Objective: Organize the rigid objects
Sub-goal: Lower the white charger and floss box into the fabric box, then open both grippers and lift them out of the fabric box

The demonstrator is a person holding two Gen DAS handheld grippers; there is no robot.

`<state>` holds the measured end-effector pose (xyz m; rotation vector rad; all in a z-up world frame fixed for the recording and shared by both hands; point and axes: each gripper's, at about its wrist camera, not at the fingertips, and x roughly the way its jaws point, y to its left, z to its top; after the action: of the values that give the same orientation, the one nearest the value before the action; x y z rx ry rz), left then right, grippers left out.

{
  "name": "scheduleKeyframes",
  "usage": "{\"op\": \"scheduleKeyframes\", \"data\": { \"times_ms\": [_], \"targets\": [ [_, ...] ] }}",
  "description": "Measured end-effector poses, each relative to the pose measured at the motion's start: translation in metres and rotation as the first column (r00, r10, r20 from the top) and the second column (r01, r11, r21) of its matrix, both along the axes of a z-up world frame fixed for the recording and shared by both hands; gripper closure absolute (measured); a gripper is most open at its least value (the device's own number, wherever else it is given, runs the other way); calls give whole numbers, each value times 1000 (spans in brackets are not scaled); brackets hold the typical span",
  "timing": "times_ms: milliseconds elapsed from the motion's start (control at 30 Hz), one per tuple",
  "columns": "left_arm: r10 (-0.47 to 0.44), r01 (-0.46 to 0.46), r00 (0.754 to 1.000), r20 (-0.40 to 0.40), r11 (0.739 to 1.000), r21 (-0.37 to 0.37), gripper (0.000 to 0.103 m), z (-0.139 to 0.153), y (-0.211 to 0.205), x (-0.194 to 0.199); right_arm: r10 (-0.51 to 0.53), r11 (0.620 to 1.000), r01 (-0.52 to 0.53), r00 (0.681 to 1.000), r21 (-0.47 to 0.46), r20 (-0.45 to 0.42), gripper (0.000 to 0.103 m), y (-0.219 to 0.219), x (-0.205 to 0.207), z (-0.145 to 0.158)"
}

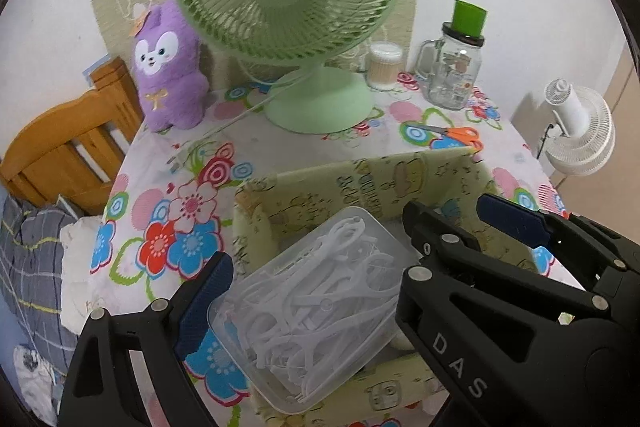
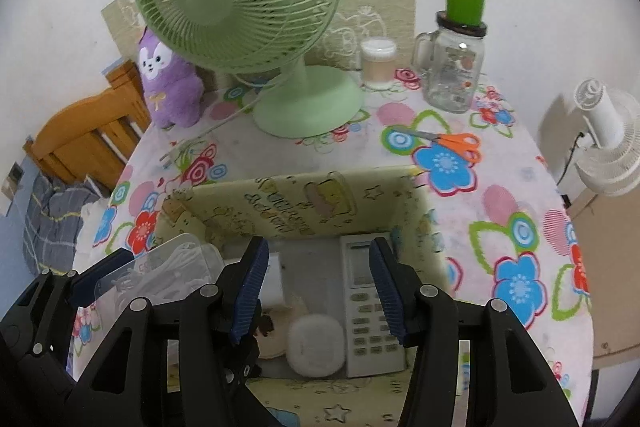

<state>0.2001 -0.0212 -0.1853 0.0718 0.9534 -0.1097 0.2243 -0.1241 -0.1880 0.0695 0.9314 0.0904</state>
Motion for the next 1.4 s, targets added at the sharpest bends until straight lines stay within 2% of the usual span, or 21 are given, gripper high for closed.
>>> {"op": "scheduleKeyframes", "data": {
  "times_ms": [67,133,333,500,633,967,1400],
  "targets": [
    [-18,18,1000,8,1000,-2,9,1,-5,3,-28,999,28,1000,-19,9,34,-5,1,3],
    [-40,40,999,12,999,-11,9,1,-10,7,-66,997,66,998,-33,17,30,-13,1,4],
    [-56,56,998,-17,998,-9,9,-10,-16,22,-94,995,94,995,-17,-25,24,-25,5,-2],
    [-69,69,997,-38,998,-17,8,-15,-18,23,-107,994,106,994,-26,-39,23,-27,5,-5],
    [-56,56,998,-25,998,-6,1,-13,-18,22,-106,994,105,994,-24,-36,23,-27,4,-4],
    [-43,43,999,-23,999,1,0,-2,-11,12,-79,997,78,997,-12,-24,23,-20,-6,8],
    [-34,34,999,21,999,7,0,20,-10,-17,-61,998,61,998,-5,20,23,-18,-35,28]
  ]
}}
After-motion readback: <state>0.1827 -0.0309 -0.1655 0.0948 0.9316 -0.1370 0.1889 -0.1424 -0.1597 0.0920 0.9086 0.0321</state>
